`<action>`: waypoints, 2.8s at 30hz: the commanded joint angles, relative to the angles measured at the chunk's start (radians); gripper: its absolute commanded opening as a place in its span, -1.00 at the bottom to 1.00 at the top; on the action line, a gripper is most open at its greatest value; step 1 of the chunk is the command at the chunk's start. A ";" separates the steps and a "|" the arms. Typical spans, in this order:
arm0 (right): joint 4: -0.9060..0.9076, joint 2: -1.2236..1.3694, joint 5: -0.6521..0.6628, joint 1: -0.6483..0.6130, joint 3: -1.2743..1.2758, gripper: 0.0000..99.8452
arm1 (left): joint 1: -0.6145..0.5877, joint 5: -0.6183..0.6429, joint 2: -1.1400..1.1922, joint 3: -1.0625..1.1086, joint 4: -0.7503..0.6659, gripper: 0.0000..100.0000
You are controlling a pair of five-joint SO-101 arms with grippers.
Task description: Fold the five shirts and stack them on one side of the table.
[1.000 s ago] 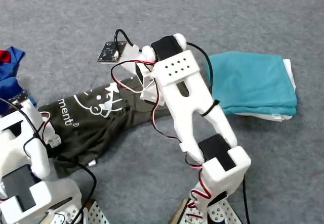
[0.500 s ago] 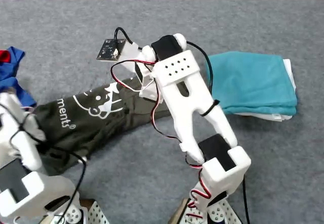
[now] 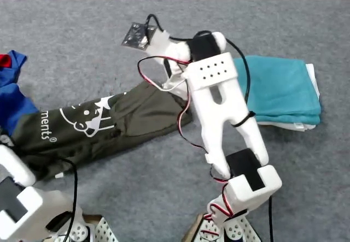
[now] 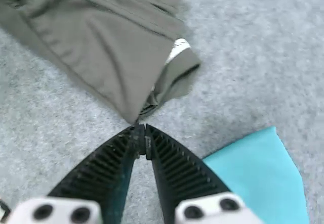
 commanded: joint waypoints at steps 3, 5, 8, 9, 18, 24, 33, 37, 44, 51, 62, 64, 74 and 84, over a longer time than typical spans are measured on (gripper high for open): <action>-0.173 -0.067 -0.189 0.053 0.047 -0.99 | 0.196 0.008 -0.016 -0.081 0.072 -0.96; -0.232 -0.071 -0.236 0.058 0.056 -0.99 | 0.276 0.048 -0.016 -0.100 0.095 -0.96; -0.293 -0.090 -0.264 0.065 0.056 -0.99 | 0.407 0.084 -0.016 -0.124 0.109 -0.96; -0.322 -0.097 -0.272 0.079 0.059 -0.99 | 0.456 0.095 -0.018 -0.135 0.109 -0.96; -0.509 -0.116 -0.379 0.282 0.051 -0.99 | 0.925 0.255 -0.007 -0.299 0.104 -0.96; -0.532 -0.151 -0.379 0.386 0.061 -0.99 | 1.154 0.362 -0.007 -0.330 -0.068 -0.96; -0.559 -0.188 -0.377 0.499 0.059 -0.99 | 1.298 0.491 -0.004 -0.236 -0.354 -0.96; -0.582 -0.182 -0.377 0.506 0.065 -0.99 | 1.353 0.506 -0.004 -0.227 -0.402 -0.96; -0.582 -0.179 -0.377 0.504 0.067 -0.99 | 1.361 0.508 0.114 -0.238 -0.430 -0.96; -0.562 -0.179 -0.273 0.466 0.084 -0.99 | 1.278 0.758 0.124 -0.259 -0.396 -0.47; -0.334 -0.179 -0.222 0.159 0.101 -0.99 | 0.905 0.652 0.021 -0.382 -0.250 -0.97; -0.330 -0.179 -0.222 0.094 0.107 -0.99 | 0.852 0.652 0.044 -0.282 -0.290 -0.94; -0.376 0.013 -0.255 -0.131 0.148 -0.99 | 0.799 0.704 0.087 0.206 -0.747 -0.96; -0.470 0.423 -0.269 -0.097 -0.030 -0.99 | 0.786 0.743 0.087 0.330 -0.916 -0.96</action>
